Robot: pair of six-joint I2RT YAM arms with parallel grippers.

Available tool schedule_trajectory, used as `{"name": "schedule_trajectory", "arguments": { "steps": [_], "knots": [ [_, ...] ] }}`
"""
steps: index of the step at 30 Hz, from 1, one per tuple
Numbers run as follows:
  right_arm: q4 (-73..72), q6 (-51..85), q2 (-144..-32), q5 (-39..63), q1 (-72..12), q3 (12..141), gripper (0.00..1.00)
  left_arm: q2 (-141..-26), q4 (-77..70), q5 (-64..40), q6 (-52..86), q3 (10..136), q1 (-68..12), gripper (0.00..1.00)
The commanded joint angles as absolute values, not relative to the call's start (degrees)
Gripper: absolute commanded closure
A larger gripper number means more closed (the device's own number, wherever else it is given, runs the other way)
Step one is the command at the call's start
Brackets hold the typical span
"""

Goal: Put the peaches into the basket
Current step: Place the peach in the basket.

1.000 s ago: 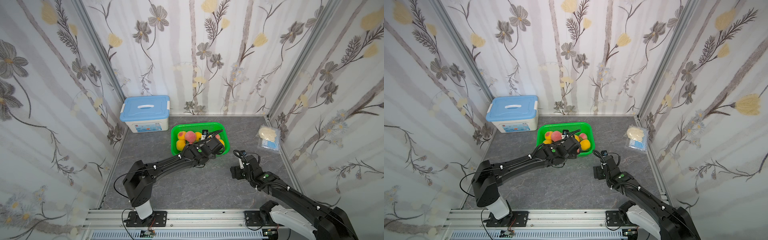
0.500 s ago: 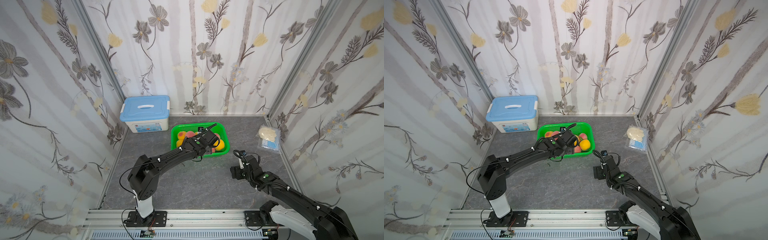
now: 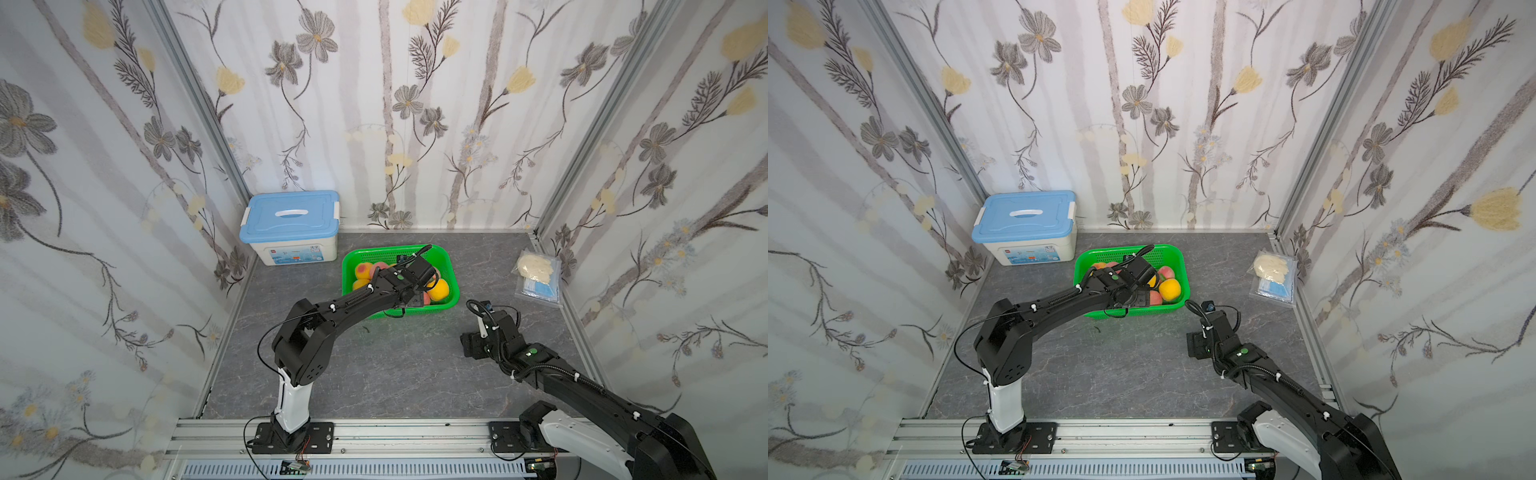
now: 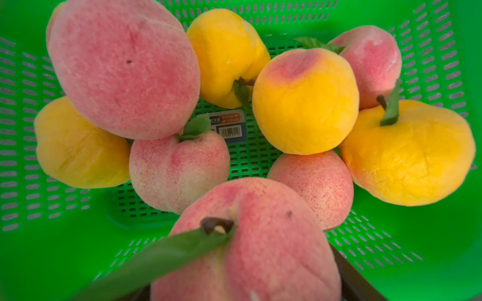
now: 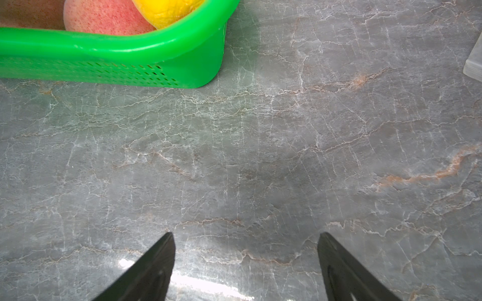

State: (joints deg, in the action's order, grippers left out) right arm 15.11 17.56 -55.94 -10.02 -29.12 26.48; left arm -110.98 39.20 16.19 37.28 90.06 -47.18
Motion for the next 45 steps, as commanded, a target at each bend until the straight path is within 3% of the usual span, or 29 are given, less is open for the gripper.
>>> {"name": "schedule_trajectory", "arguments": {
  "steps": [1, 27, 37, 45],
  "knots": [
    [13.84, 18.28, -55.81, -10.17, -29.18, 26.53, 0.14, -111.83, 40.3, 16.01, 36.91, 90.96, -46.9, 0.19],
    [13.8, 18.28, -55.98, -10.2, -29.14, 26.46, 0.14, -107.73, 39.11, 15.97, 36.58, 89.35, -46.75, 0.18],
    [13.86, 18.36, -56.39, -10.15, -29.14, 26.54, 0.14, -95.3, 38.11, 19.34, 35.03, 83.7, -46.97, 0.16],
    [13.97, 18.44, -52.87, -10.98, -29.13, 25.34, 0.13, -80.94, 32.88, 24.98, 32.27, 72.34, -46.42, 0.13]
  ]
}}
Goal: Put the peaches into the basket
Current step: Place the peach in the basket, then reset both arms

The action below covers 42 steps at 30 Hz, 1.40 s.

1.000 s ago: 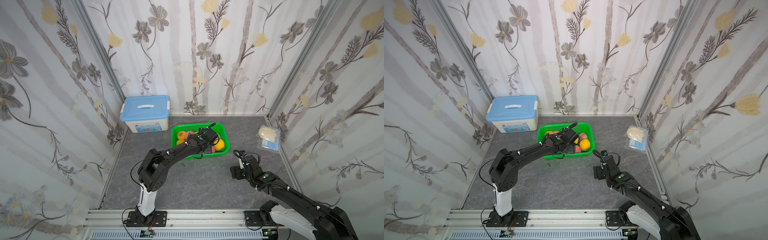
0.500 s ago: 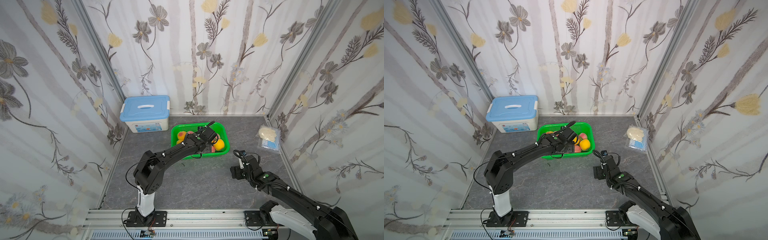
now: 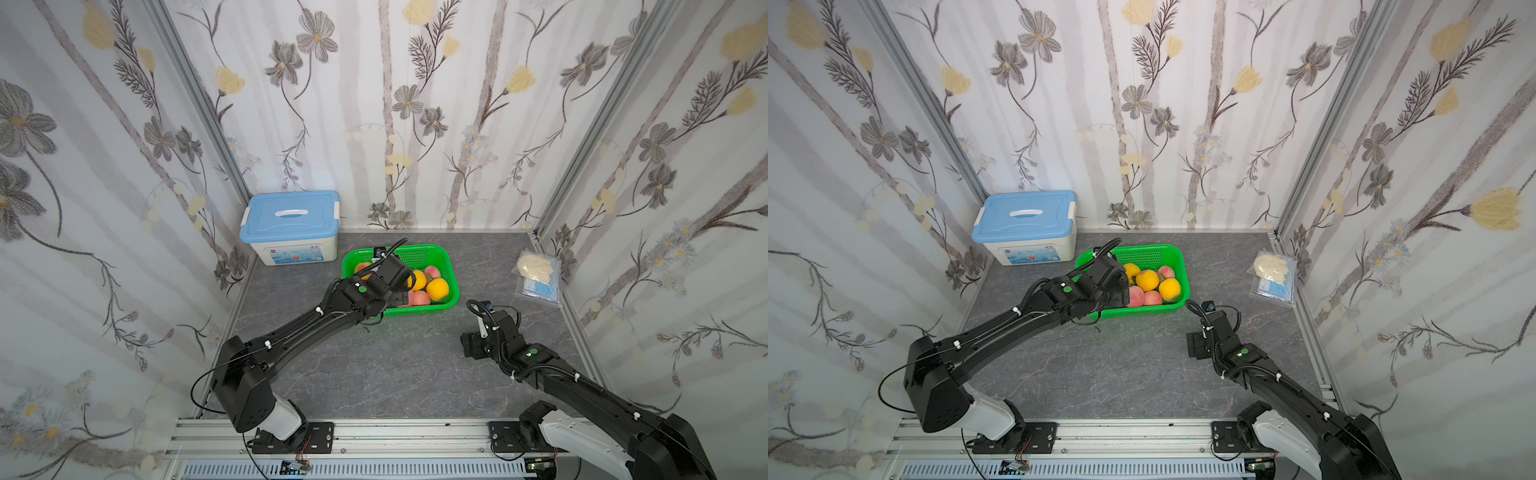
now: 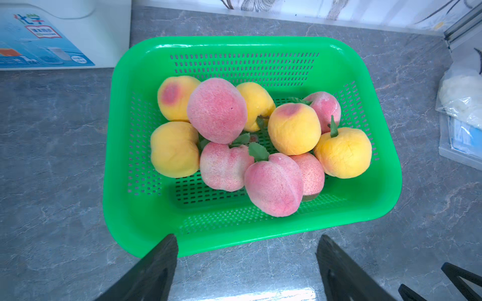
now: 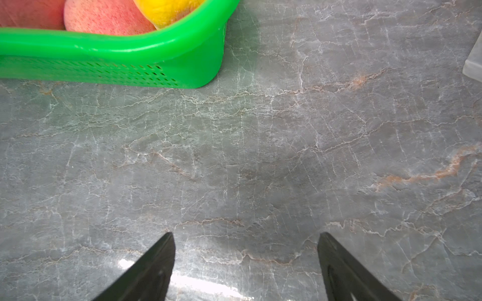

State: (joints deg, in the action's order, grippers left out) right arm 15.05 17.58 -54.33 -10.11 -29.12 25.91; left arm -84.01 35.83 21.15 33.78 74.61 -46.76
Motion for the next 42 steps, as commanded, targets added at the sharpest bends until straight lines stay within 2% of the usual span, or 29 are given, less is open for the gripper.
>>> {"name": "schedule_trajectory", "arguments": {
  "steps": [1, 8, 16, 20, 27, 32, 42],
  "knots": [
    [14.15, 18.45, -52.04, -10.92, -29.17, 25.15, 0.14, -78.8, 32.35, 25.96, 31.98, 70.77, -46.36, 0.13],
    [14.5, 18.37, -50.31, -11.26, -29.09, 24.88, 0.12, -64.0, 29.55, 32.32, 30.61, 59.85, -44.03, 0.0],
    [15.7, 17.64, -52.11, -10.63, -29.12, 27.1, 0.11, -54.21, 31.5, 32.86, 29.93, 52.07, -37.22, 0.0],
    [16.21, 17.56, -52.29, -11.07, -29.07, 28.99, 0.11, -53.47, 30.32, 33.38, 29.92, 47.61, -32.82, 0.0],
    [18.03, 15.58, -52.79, -13.89, -29.06, 34.31, 0.07, -54.09, 23.62, 26.99, 30.17, 41.23, -25.01, 0.0],
    [19.25, 14.46, -54.27, -17.99, -28.92, 38.08, 0.0, -55.48, 21.9, 28.64, 29.38, 40.17, -21.74, 0.0],
    [18.82, 10.82, -57.88, -28.5, -25.15, 44.05, 0.0, -60.52, 18.66, 33.33, 27.53, 41.18, -15.96, 0.0]
  ]
}}
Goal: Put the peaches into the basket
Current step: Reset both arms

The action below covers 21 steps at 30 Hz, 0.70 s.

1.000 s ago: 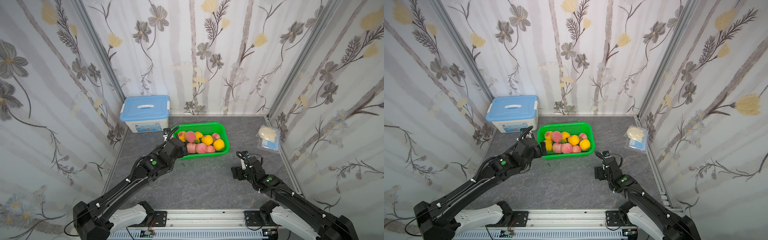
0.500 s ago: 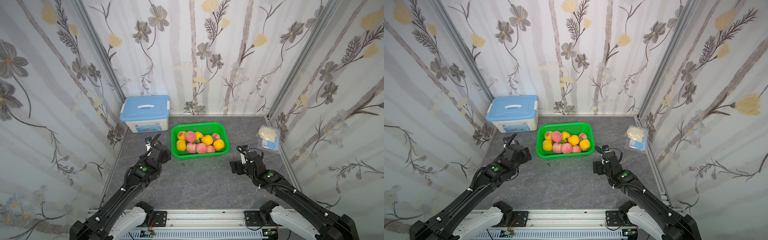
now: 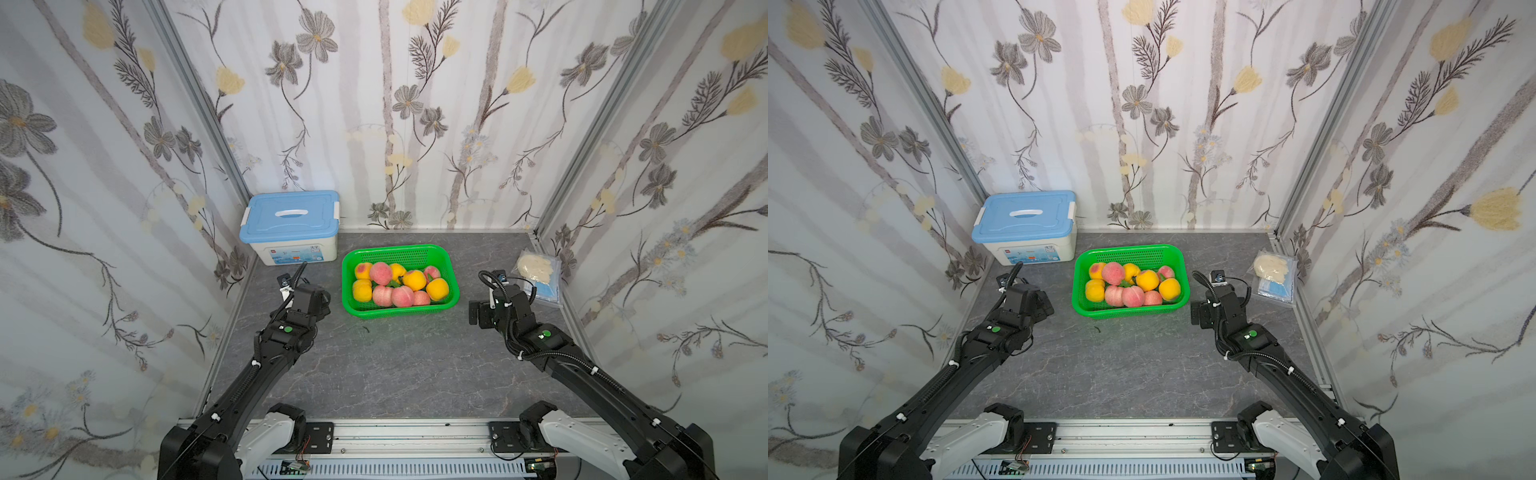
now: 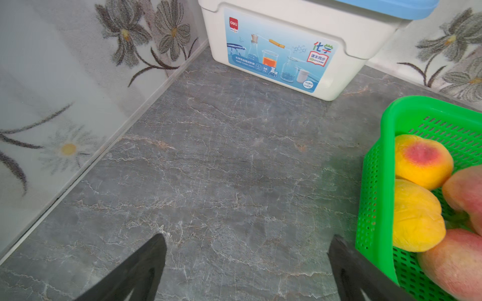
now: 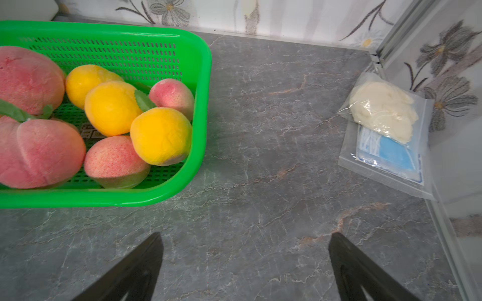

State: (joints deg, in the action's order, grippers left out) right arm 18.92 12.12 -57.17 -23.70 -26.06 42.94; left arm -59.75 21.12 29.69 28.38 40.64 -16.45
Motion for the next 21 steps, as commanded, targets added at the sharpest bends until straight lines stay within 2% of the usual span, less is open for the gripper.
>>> {"name": "schedule_trajectory", "arguments": {
  "steps": [1, 4, 10, 16, 21],
  "knots": [
    [18.52, 10.82, -58.24, -29.35, -24.55, 44.3, 0.0, -60.74, 18.05, 34.54, 27.12, 41.07, -15.87, 0.0],
    [15.75, 10.61, -58.74, -31.17, -23.32, 43.61, 0.0, -60.26, 12.93, 36.26, 23.58, 38.93, -15.64, 0.0],
    [0.45, 7.01, -58.18, -36.72, -22.21, 35.74, 0.0, -57.07, -1.06, 37.09, 17.26, 30.9, -14.7, 0.0],
    [-4.09, 5.33, -58.36, -34.78, -18.9, 32.57, 0.0, -58.01, -3.51, 36.29, 15.82, 29.38, -11.76, 0.0],
    [-13.92, 0.69, -60.11, -30.61, -16.46, 27.56, 0.0, -60.91, -11.14, 35.93, 14.3, 25.68, -10.04, 0.0]
  ]
}}
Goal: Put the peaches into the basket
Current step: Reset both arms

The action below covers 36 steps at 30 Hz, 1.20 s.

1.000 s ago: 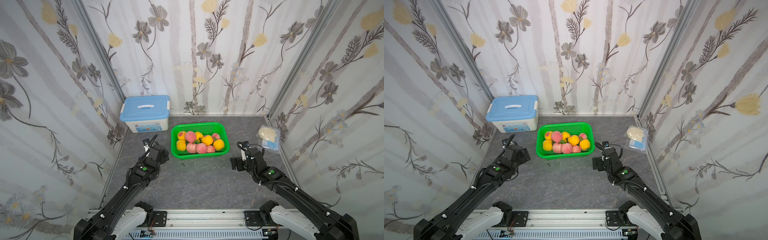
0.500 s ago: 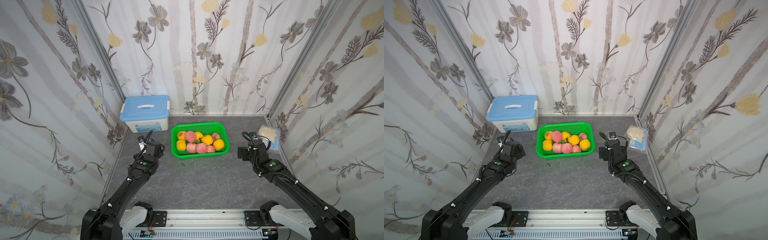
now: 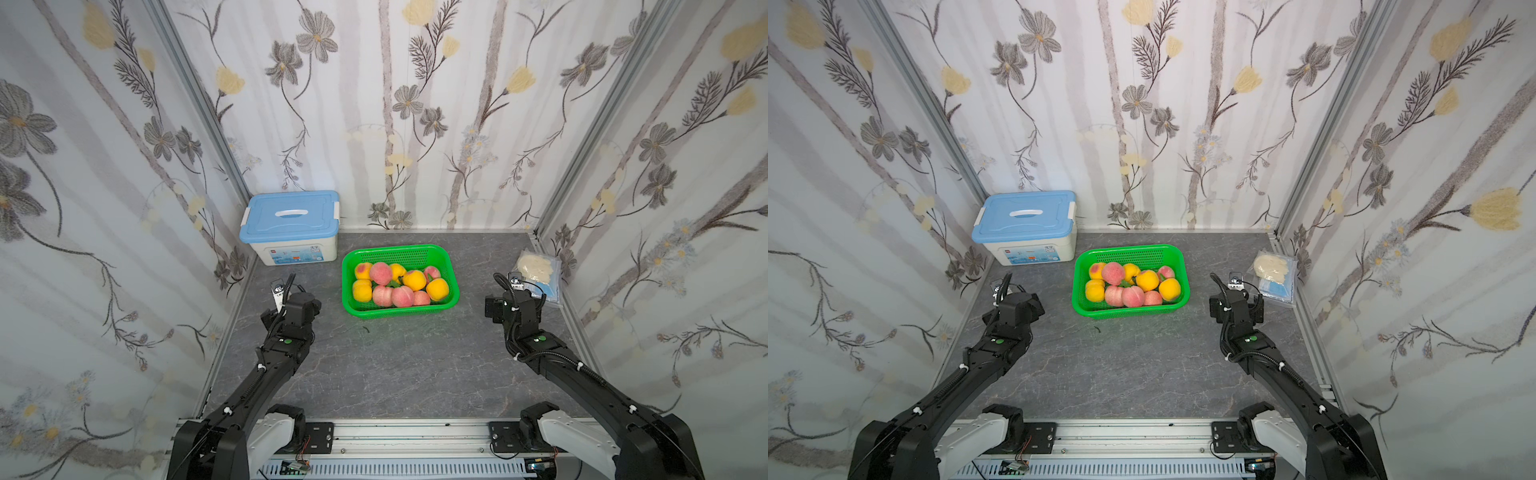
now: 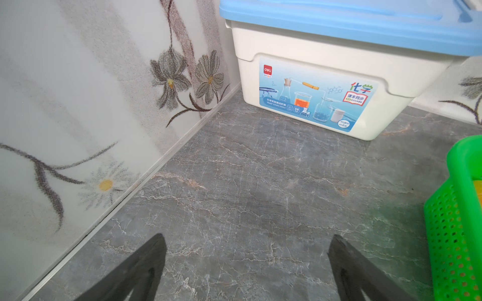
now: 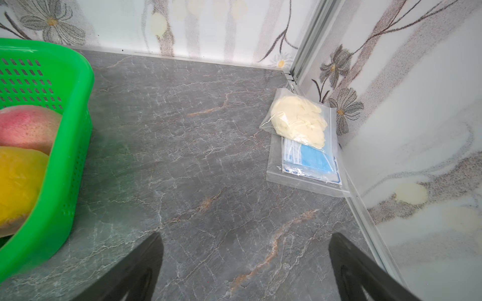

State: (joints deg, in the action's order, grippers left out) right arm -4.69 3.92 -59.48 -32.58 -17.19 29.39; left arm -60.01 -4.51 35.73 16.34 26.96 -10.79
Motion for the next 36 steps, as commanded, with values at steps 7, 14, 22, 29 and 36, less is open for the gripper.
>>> {"name": "schedule_trajectory", "arguments": {
  "steps": [7, 14, 22, 29, 36],
  "knots": [
    [-25.58, -1.16, -63.6, -25.43, -11.97, 21.69, 0.0, -64.55, -29.05, 30.65, 9.63, 18.32, -5.88, 0.0],
    [-35.05, -1.33, -68.86, -19.43, -7.94, 19.47, 0.0, -67.69, -37.36, 25.8, 7.58, 15.82, -2.77, 0.0],
    [-44.16, -1.11, -74.09, -12.51, -6.77, 17.33, 0.0, -71.9, -42.74, 11.67, -0.69, 16.74, -2.46, 0.0],
    [-51.27, -1.93, -82.98, -8.87, -6.77, 18.06, 0.0, -75.51, -42.47, 10.66, -3.14, 19.11, -2.45, 0.0],
    [-46.1, -2.45, -84.63, -7.83, -6.77, 21.75, 0.0, -75.26, -42.77, 10.22, -3.23, 18.73, -2.28, 0.0]
  ]
}}
